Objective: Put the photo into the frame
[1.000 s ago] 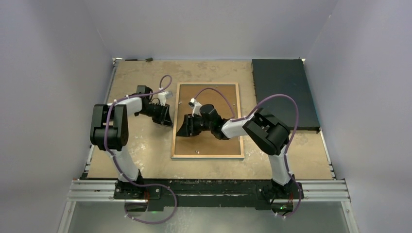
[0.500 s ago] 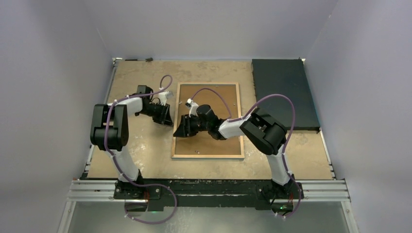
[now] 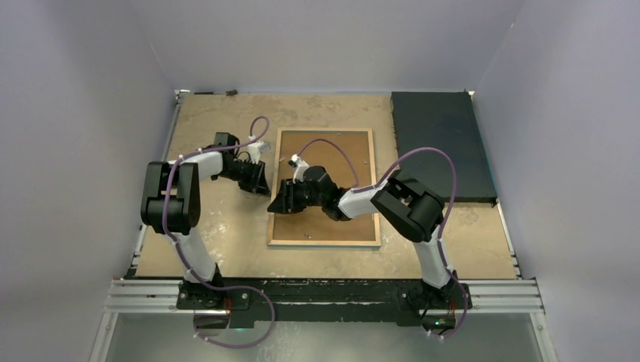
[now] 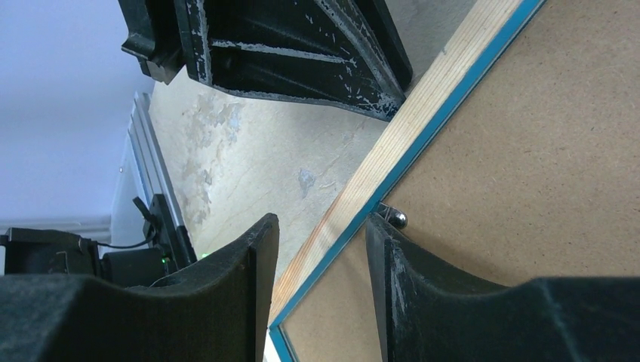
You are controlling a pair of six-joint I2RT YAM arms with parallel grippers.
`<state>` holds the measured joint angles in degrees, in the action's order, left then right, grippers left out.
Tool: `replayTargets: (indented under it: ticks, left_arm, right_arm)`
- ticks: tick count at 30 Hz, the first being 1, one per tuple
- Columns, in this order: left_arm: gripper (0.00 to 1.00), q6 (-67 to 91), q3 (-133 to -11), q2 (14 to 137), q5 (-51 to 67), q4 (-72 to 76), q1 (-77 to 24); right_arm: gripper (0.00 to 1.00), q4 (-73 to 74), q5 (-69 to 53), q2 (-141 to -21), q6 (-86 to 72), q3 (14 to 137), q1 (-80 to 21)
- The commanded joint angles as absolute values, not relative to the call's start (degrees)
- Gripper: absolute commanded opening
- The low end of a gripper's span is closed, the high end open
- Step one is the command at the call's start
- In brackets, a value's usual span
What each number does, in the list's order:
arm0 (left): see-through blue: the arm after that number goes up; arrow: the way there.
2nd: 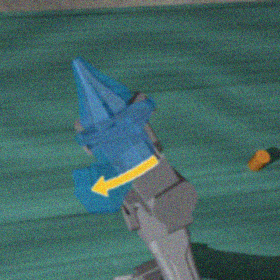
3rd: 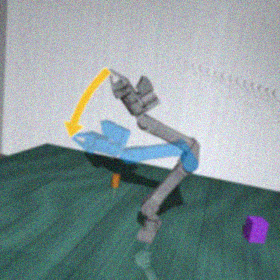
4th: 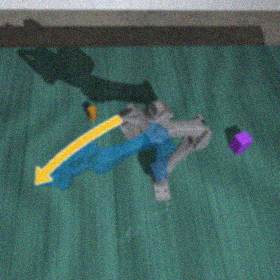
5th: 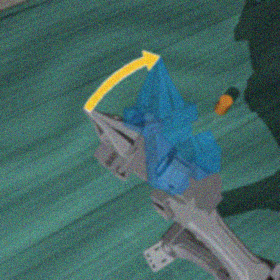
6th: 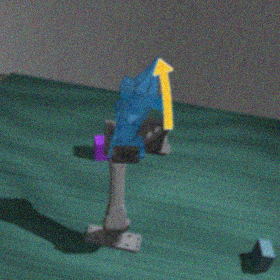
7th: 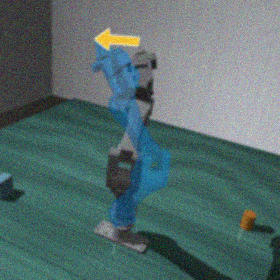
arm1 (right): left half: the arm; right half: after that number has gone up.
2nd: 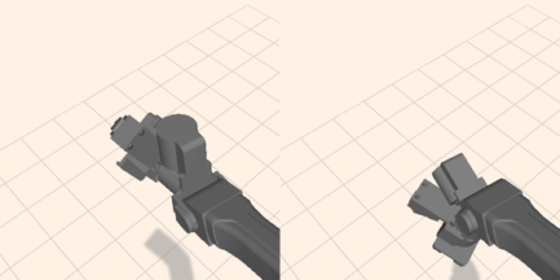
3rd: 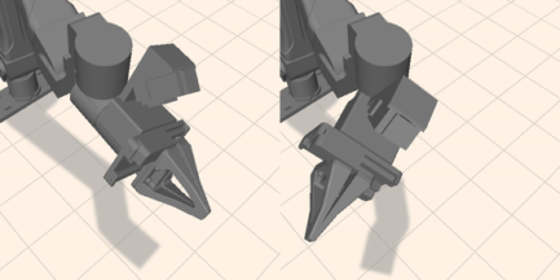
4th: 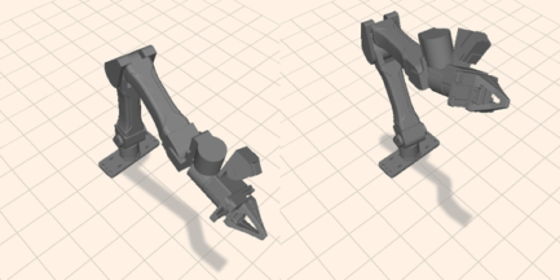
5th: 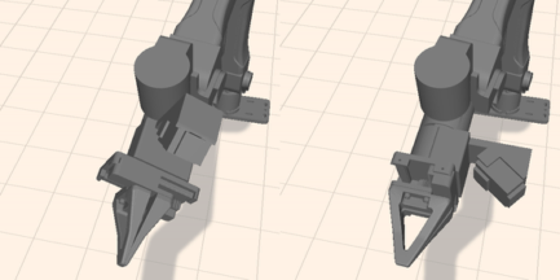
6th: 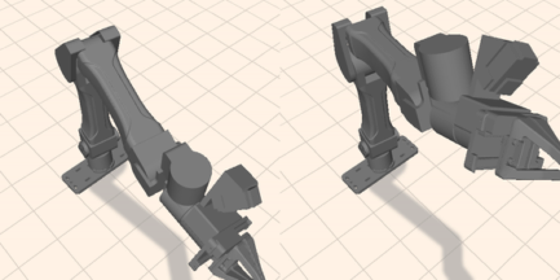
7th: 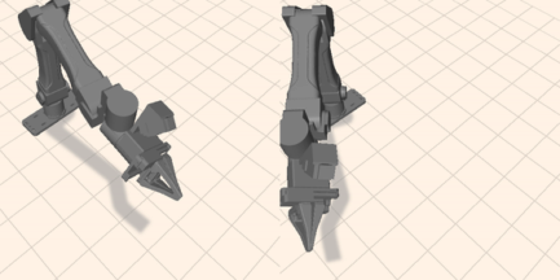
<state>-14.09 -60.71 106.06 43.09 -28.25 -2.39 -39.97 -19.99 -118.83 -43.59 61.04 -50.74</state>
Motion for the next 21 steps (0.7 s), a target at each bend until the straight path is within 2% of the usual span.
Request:
replayTargets:
  ticks: [1, 9, 13, 17, 21]
  left_arm:
    - [0.19, -14.1, -60.0, 105.0, 44.3, -26.9, -3.4]
    - [0.19, -14.4, -60.8, 104.2, 44.0, -28.1, -3.4]
    - [0.20, -15.3, -62.1, 103.2, 43.5, -30.4, -3.0]
    - [0.25, -16.9, -64.3, 101.6, 42.6, -34.1, -1.9]
    - [0.34, -18.4, -66.1, 99.7, 41.2, -37.2, -1.3]
  right_arm:
    - [0.50, -38.1, -16.2, -119.9, -43.8, 60.6, -51.1]
    - [0.50, -38.9, -16.8, -117.9, -43.7, 60.4, -51.1]
    - [0.55, -40.2, -21.0, -115.5, -43.5, 60.0, -51.2]
    - [0.62, -39.5, -22.4, -110.1, -41.4, 60.2, -50.9]
    - [0.67, -34.8, -20.3, -103.7, -39.4, 58.7, -48.2]
